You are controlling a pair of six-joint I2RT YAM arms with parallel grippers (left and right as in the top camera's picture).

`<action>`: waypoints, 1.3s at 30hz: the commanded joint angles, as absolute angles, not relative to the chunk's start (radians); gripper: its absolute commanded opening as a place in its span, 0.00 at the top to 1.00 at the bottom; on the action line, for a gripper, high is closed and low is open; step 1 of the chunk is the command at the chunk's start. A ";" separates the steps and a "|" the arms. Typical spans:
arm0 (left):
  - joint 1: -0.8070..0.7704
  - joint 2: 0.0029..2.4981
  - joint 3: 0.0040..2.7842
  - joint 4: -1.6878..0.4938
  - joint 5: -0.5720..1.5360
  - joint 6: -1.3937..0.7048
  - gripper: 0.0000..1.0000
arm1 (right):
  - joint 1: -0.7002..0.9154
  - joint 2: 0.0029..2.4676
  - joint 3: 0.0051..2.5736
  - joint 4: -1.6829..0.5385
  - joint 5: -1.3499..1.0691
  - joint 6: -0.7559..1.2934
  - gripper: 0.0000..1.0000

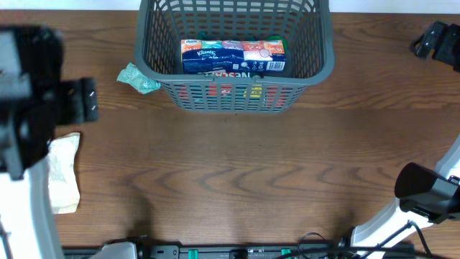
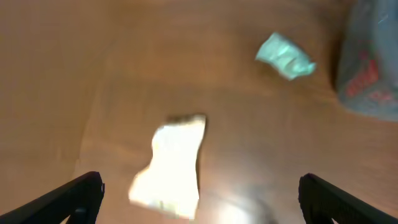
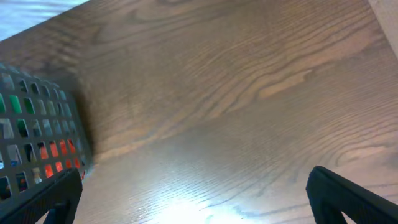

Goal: Pack container
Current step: 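Move the left gripper down to the beige snack bag and grasp it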

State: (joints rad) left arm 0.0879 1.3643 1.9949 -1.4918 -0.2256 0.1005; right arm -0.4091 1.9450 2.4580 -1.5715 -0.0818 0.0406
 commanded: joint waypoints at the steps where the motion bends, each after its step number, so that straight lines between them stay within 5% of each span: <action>1: 0.145 1.260 1.941 -1.531 -0.149 -0.018 0.02 | -0.411 1.949 2.459 -1.564 -0.091 0.028 0.01; 11: 0.368 1.065 1.567 -1.472 -0.165 -0.022 0.02 | -0.411 1.949 2.459 -1.559 -0.091 0.028 0.01; 23: 0.668 1.316 1.330 -1.138 0.008 0.196 0.02 | -0.411 1.949 2.459 -1.558 -0.091 0.028 0.01; 39: 0.688 1.644 1.330 -1.019 0.116 0.741 0.01 | -0.411 1.949 2.459 -1.561 -0.091 0.028 0.01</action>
